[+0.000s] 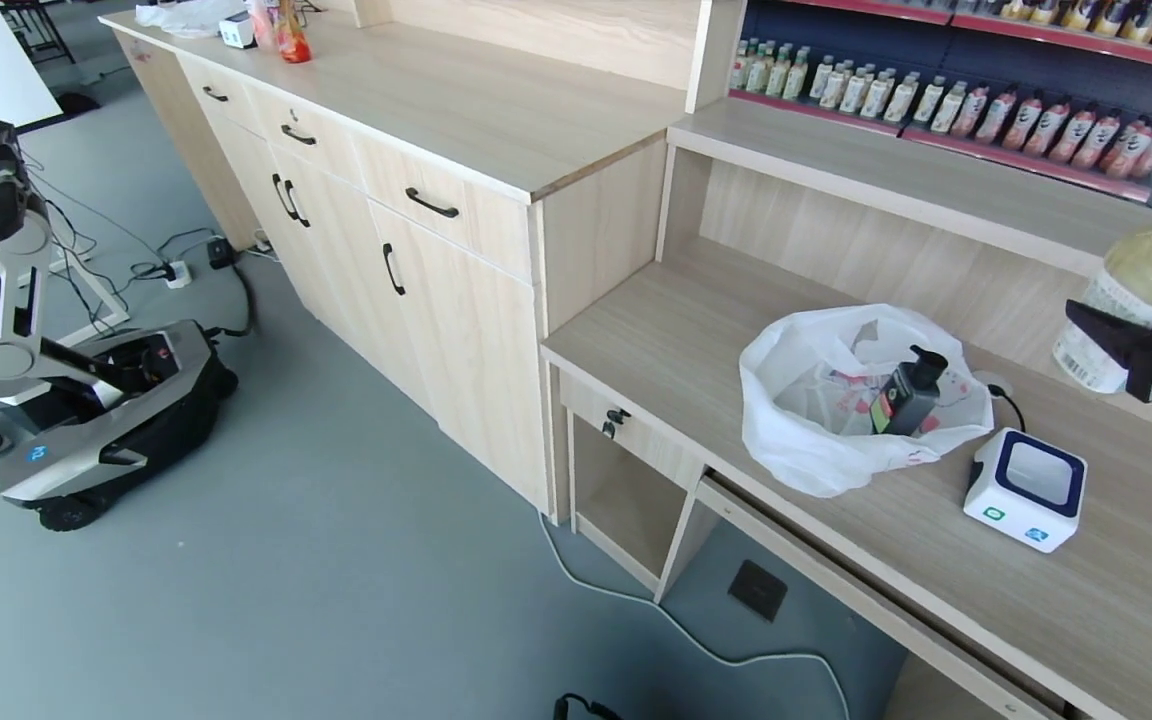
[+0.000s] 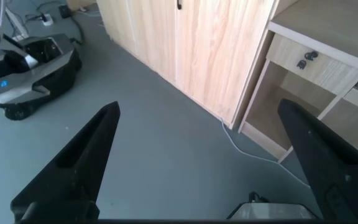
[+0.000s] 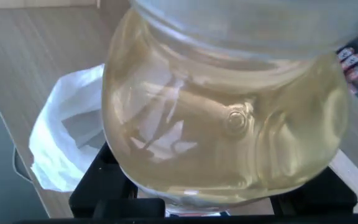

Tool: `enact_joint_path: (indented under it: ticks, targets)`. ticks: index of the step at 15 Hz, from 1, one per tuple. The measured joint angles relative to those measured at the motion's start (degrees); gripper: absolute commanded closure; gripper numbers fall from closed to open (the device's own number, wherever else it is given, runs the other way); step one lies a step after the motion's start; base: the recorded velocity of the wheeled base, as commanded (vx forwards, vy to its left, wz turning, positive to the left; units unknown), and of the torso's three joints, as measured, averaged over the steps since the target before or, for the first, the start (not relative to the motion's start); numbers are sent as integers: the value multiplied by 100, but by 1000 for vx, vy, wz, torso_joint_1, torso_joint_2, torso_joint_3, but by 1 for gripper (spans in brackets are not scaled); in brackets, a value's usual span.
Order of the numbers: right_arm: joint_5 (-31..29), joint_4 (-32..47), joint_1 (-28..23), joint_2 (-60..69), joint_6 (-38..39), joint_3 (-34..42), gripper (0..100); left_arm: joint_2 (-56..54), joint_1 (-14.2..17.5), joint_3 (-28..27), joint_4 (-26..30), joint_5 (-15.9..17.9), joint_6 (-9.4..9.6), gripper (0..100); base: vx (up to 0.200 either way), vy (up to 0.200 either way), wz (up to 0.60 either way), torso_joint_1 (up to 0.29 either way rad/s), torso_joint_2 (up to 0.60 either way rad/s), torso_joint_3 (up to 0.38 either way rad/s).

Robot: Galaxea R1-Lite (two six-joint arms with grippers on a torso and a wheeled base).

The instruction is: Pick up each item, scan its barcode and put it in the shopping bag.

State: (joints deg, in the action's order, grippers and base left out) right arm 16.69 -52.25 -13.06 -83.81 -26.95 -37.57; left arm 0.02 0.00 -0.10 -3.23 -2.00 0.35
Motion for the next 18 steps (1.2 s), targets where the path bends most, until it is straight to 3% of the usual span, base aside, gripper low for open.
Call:
enact_joint_path:
  ticks: [2, 5, 12, 18]
  targets:
    - [52, 16, 499, -180, 451, 21, 100, 0, 0, 0, 1, 1, 0, 0, 0, 0, 0, 0, 0, 0]
    - [0, -11, 686, -769, 955, 95, 100, 0, 2, 0, 0, 4, 0, 0, 0, 0, 0, 0, 0, 0]
    - [-308, -1101, 595, -2583, 1719, -178, 100, 0, 0, 0, 1, 1, 0, 0, 0, 0, 0, 0, 0, 0]
    - [-369, -1880, 571, -3691, 1787, -528, 100, 0, 0, 0, 0, 1, 0, 0, 0, 0, 0, 0, 0, 0]
